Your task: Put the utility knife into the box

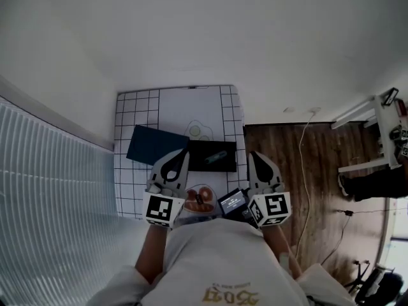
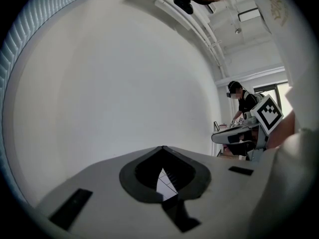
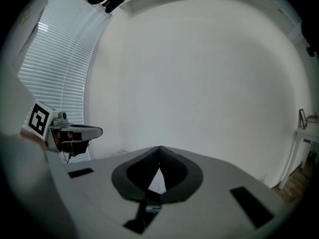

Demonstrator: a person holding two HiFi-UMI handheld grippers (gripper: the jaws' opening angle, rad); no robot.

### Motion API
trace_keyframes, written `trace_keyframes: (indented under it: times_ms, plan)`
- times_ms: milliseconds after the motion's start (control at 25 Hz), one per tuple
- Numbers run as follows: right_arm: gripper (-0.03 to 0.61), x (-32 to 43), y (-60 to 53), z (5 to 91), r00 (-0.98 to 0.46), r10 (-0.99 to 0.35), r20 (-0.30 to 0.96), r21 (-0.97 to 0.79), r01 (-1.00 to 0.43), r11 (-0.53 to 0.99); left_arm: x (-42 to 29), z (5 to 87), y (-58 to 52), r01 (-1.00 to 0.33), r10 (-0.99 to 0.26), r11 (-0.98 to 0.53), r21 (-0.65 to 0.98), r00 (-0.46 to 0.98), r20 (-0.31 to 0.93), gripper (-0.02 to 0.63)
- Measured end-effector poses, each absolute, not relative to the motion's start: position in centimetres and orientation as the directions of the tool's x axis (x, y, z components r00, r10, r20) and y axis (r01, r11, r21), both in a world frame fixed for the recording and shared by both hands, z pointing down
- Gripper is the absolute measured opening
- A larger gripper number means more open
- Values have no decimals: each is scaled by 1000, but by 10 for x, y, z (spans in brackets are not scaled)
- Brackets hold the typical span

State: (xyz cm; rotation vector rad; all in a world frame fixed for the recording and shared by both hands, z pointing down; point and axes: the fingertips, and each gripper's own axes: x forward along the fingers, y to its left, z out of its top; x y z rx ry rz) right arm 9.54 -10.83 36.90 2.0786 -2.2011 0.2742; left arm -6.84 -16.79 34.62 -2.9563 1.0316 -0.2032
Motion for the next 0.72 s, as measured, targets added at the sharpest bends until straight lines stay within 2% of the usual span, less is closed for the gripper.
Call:
trace_keyframes:
  times_ms: [720]
  plan:
    - [6,87,-119,375,-84,-975,203,-61,-995,73,-78,333,-182,-629,-628,-777,-22,772,98,8]
